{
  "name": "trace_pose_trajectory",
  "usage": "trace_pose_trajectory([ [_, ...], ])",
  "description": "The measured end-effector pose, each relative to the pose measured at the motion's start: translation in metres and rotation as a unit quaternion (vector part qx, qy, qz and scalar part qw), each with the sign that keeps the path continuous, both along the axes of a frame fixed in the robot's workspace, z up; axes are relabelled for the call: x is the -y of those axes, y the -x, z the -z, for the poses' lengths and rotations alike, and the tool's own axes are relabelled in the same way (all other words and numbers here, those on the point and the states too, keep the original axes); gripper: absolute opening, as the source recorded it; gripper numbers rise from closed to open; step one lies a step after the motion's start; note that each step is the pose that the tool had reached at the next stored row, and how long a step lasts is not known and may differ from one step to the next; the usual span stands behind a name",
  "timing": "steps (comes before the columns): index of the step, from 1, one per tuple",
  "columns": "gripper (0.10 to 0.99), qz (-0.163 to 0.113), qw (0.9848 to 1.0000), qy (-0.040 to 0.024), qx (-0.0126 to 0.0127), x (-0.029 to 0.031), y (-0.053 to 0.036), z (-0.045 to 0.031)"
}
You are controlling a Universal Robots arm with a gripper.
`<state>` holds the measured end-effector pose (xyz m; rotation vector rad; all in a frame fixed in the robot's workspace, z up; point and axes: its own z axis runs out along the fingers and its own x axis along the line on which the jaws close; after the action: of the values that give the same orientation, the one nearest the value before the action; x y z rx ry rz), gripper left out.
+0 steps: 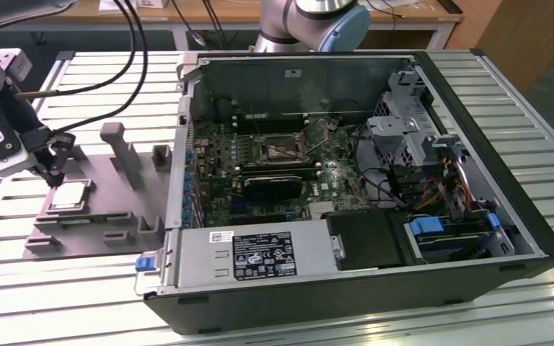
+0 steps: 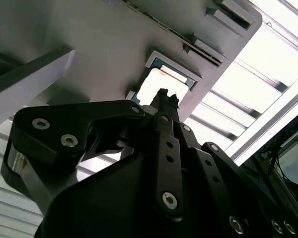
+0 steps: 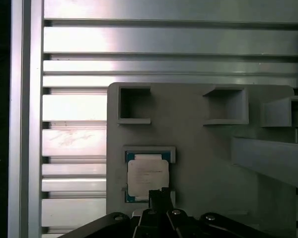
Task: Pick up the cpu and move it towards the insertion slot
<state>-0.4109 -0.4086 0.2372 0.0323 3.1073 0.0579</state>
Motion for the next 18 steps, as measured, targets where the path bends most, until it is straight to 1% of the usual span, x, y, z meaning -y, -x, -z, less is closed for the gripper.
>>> trace_pose_trajectory([
  [4,0.102,0.0,1.0,0.0,0.0,0.0,0.0036,0.0068],
  [15,0.102,0.0,1.0,0.0,0.0,0.0,0.0043,0.0267],
  [16,0.102,0.0,1.0,0.0,0.0,0.0,0.0043,0.0283],
  [18,0.102,0.0,1.0,0.0,-0.0001,0.0,0.0044,0.0287],
])
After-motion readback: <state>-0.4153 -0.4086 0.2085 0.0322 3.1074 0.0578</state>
